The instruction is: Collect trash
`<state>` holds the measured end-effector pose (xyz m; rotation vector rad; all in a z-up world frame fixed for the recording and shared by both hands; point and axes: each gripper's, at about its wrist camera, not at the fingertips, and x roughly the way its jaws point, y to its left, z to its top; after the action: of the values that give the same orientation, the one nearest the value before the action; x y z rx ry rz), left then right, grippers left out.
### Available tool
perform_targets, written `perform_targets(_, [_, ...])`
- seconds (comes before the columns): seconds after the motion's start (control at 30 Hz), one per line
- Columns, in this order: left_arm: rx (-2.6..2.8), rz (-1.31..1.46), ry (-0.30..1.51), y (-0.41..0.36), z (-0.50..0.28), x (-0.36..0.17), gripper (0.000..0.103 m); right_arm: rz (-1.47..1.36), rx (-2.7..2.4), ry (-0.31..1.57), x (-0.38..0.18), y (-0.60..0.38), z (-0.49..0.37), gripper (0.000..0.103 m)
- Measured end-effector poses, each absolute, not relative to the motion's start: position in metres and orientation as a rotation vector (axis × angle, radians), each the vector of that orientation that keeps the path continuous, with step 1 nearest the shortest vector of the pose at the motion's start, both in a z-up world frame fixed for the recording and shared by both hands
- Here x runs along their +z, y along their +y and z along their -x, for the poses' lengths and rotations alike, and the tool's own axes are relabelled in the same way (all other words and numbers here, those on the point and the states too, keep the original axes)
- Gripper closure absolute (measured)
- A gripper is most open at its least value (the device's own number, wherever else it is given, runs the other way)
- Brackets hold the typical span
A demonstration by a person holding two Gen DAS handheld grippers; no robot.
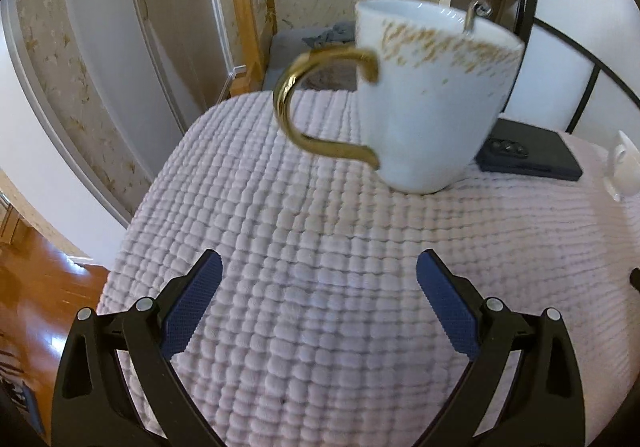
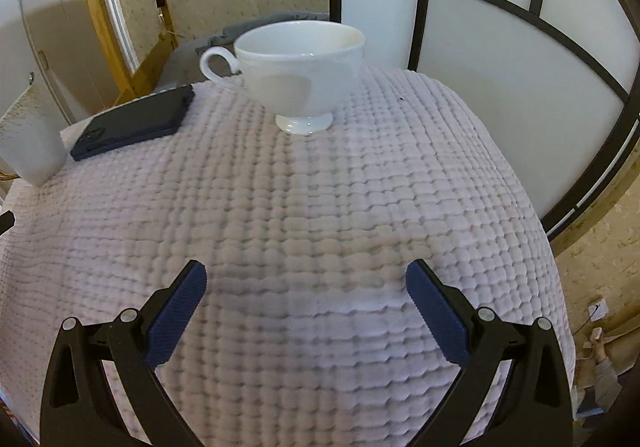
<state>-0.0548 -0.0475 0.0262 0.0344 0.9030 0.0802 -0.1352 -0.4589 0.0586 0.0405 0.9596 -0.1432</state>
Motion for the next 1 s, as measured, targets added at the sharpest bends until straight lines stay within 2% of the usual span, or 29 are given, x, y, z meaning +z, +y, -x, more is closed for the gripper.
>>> perform_targets(0.33, [0.066,0.032,0.966,-0.036,0.04,0.01,0.001,-0.014,-0.168,0.972,0.054,-0.469,0.112,0.004])
perform_targets(1.0, [0.07,0.028,0.966,-0.036,0.039,0.009,0.001,-0.012,-0.17,0.973,0.053,-0.47,0.109,0.004])
